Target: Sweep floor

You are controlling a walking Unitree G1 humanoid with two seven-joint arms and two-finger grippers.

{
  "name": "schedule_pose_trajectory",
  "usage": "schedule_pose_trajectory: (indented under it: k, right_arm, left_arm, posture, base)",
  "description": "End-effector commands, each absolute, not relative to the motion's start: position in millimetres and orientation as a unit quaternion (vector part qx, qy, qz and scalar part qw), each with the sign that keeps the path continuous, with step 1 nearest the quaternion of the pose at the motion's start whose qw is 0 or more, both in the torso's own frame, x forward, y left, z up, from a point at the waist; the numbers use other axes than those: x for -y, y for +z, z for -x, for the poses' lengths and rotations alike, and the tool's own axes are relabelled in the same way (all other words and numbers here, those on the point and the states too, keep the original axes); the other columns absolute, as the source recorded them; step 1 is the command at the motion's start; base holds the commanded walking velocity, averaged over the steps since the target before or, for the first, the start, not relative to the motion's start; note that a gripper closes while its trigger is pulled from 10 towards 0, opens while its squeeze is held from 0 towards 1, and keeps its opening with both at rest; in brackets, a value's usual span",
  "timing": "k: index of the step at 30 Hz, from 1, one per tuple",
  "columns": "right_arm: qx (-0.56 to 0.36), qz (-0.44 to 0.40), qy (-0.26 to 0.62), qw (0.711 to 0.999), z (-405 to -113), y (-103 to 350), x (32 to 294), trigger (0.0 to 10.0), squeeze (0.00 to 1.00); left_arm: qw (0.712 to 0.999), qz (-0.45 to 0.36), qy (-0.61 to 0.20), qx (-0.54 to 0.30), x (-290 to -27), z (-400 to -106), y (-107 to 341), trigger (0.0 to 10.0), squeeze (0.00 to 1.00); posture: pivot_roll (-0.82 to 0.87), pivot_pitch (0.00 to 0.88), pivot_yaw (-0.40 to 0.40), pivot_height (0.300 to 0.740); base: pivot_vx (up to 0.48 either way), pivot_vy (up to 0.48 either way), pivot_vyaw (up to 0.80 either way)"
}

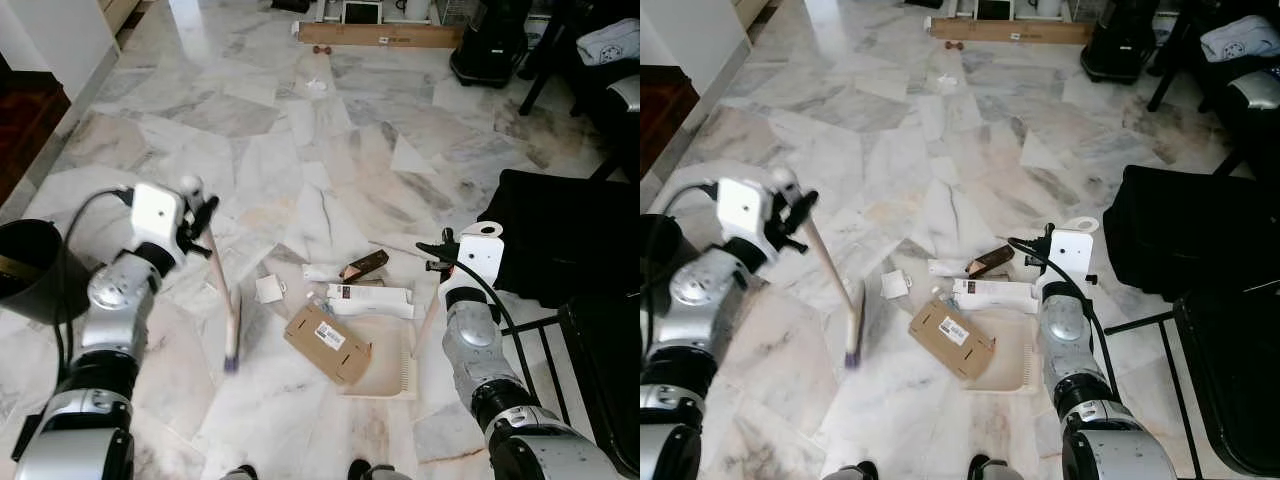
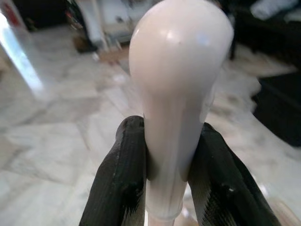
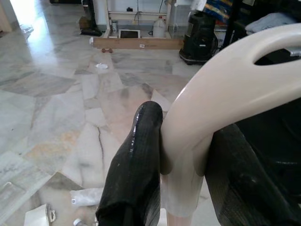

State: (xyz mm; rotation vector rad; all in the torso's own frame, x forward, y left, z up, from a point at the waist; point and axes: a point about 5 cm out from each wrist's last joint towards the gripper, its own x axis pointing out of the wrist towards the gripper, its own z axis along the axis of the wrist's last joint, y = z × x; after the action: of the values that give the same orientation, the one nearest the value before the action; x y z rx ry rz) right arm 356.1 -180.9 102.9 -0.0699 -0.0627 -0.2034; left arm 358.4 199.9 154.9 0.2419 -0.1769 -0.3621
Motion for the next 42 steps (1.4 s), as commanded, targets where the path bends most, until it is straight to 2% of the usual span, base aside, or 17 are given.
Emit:
schedule_pose_trajectory:
  k: [1,6,9,17,33,39,41,42]
  right_arm:
    - [0.036,0.032,-0.105,0.993,-358,106,183,10.0,0.00]
    - [0.037,0.034,-0.106,0.993,-358,107,185,10.0,0.00]
    - [0.039,0.035,-0.107,0.993,-358,108,186,10.0,0.00]
    - [0.039,0.035,-0.106,0.993,-358,108,186,10.0,0.00]
    - [0.039,0.027,-0.099,0.994,-359,109,184,10.0,0.00]
    - [0.035,-0.006,-0.106,0.994,-359,108,185,10.0,0.00]
    - [0.033,-0.058,-0.121,0.990,-359,108,191,10.0,0.00]
    - [0.033,-0.058,-0.121,0.990,-359,108,191,10.0,0.00]
  left_arm:
    - [0.965,-0.150,-0.194,0.094,-191,-357,150,10.0,0.00]
    - [0.964,-0.119,-0.225,0.077,-173,-357,140,10.0,0.00]
    - [0.965,-0.070,-0.240,0.073,-166,-360,139,10.0,0.00]
    - [0.966,0.010,-0.245,0.079,-172,-365,147,10.0,0.00]
    - [0.958,0.063,-0.263,0.100,-180,-367,163,10.0,0.00]
    - [0.955,0.077,-0.264,0.110,-181,-368,169,10.0,0.00]
    - [0.952,0.086,-0.269,0.116,-180,-369,173,10.0,0.00]
    - [0.952,0.086,-0.269,0.116,-180,-369,173,10.0,0.00]
  posture:
    - [0.01,0.189,-0.009,0.740]
    - [0.00,0.193,-0.012,0.740]
    - [-0.01,0.194,-0.013,0.740]
    - [-0.01,0.202,-0.012,0.740]
    - [0.00,0.202,-0.011,0.740]
    - [0.00,0.200,-0.010,0.740]
    - [0.00,0.195,-0.007,0.740]
    - [0.00,0.195,-0.007,0.740]
  base:
    - [0.000,0.000,0.00]
    - [0.000,0.000,0.00]
    - [0.000,0.000,0.00]
    - [0.000,0.000,0.00]
    - [0.000,0.000,0.00]
    - [0.000,0.000,0.00]
    - [0.000,0.000,0.00]
    - [0.000,0.000,0.00]
